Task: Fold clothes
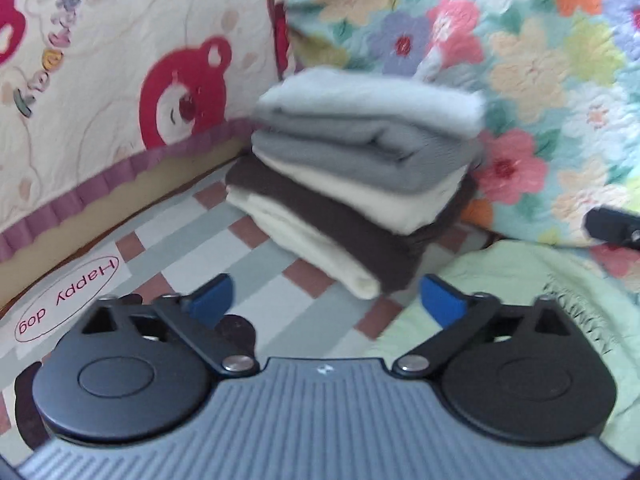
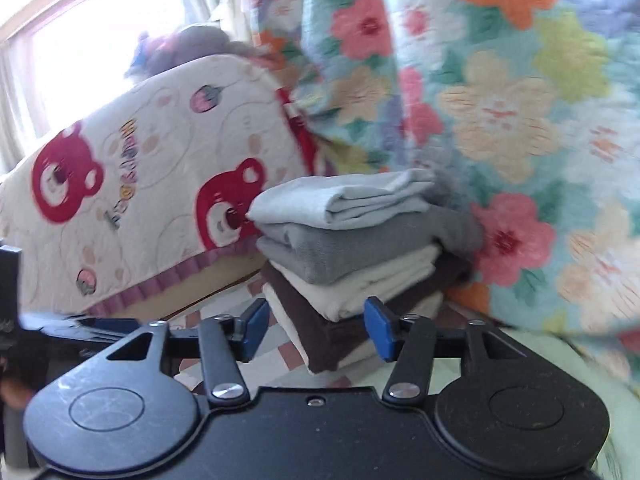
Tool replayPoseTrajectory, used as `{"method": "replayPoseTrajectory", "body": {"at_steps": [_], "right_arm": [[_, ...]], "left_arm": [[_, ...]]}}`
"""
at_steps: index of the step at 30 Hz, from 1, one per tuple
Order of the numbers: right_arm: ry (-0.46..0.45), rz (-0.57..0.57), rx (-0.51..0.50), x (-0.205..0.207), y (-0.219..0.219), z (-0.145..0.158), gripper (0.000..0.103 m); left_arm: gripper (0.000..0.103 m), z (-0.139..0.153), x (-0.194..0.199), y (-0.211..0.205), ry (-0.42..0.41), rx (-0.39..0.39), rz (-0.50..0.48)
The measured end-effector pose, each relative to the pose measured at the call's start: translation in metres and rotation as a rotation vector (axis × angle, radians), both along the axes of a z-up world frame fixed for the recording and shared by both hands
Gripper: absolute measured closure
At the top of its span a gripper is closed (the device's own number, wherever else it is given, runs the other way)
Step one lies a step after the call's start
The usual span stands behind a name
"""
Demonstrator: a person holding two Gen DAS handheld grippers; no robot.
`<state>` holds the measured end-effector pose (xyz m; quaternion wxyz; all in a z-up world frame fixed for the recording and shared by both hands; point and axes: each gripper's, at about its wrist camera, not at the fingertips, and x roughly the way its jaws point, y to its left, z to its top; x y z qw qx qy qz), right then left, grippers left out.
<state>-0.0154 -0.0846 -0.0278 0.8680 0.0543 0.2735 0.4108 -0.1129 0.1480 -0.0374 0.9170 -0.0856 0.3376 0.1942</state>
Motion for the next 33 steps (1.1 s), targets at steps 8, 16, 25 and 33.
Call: {"method": "replayPoseTrajectory", "body": {"at_steps": [8, 16, 25, 33], "right_arm": [[-0.008, -0.047, -0.065, -0.038, -0.016, 0.025, 0.023], [-0.014, -0.069, -0.118, -0.059, -0.021, 0.035, 0.014], [0.016, -0.087, -0.124, -0.061, -0.024, 0.037, 0.013], [-0.002, -0.079, -0.131, -0.064, -0.021, 0.04, 0.013]], "left_arm": [[0.0, 0.021, -0.014, -0.036, 0.095, 0.017, 0.013], [0.0, 0.035, -0.036, -0.062, 0.124, 0.061, -0.007], [0.0, 0.042, -0.041, -0.077, 0.131, 0.062, -0.033], [0.0, 0.037, -0.037, -0.079, 0.157, 0.052, -0.041]]}}
